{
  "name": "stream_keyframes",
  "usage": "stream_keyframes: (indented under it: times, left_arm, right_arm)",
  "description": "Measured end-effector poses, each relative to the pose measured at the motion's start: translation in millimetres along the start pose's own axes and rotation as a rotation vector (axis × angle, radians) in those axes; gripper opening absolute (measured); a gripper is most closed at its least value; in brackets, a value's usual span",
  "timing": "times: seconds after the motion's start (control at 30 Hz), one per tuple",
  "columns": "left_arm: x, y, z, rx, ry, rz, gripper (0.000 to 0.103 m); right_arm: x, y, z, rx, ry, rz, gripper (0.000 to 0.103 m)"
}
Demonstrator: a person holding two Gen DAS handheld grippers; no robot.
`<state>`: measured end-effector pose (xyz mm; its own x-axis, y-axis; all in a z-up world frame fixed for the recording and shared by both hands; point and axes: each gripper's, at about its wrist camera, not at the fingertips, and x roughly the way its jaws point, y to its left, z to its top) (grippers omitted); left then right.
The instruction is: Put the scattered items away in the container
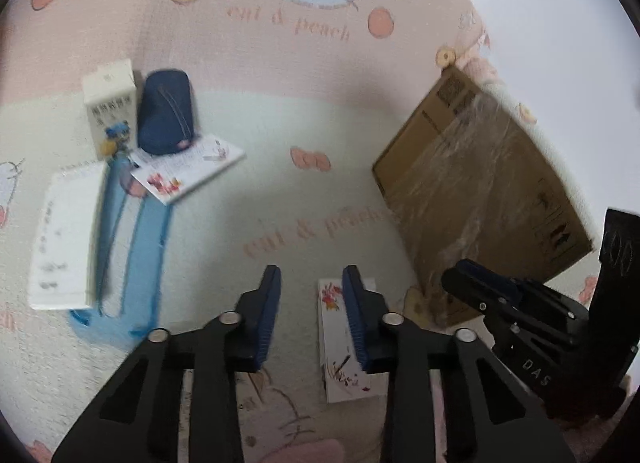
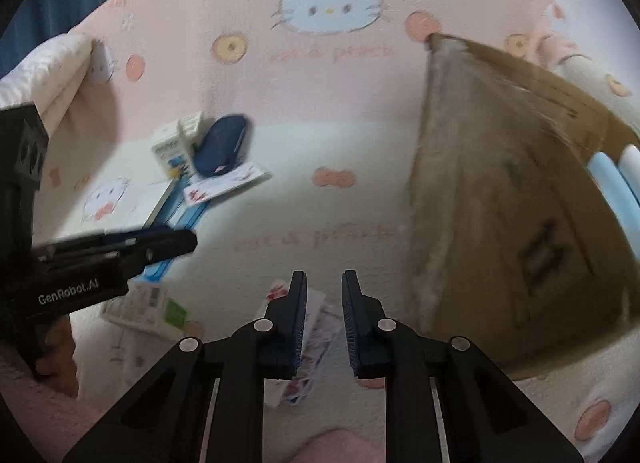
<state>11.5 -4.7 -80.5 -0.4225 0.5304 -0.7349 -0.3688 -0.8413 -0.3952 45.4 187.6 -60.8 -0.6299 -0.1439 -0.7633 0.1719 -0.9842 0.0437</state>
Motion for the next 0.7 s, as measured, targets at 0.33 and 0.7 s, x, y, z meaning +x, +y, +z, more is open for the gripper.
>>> stream_keyframes:
  times: [0.33,0.7]
  left_arm:
    - [52,-18,-16,0.022,0.157,0.018,0.019]
    - [81,-10,-3,0.012,0.210,0.000,0.009]
  right_arm:
    - [57,-3,-27,0.038,0.170,0.056,0.015]
    - [96,8,-22,0.025,0.146,0.111,0.012]
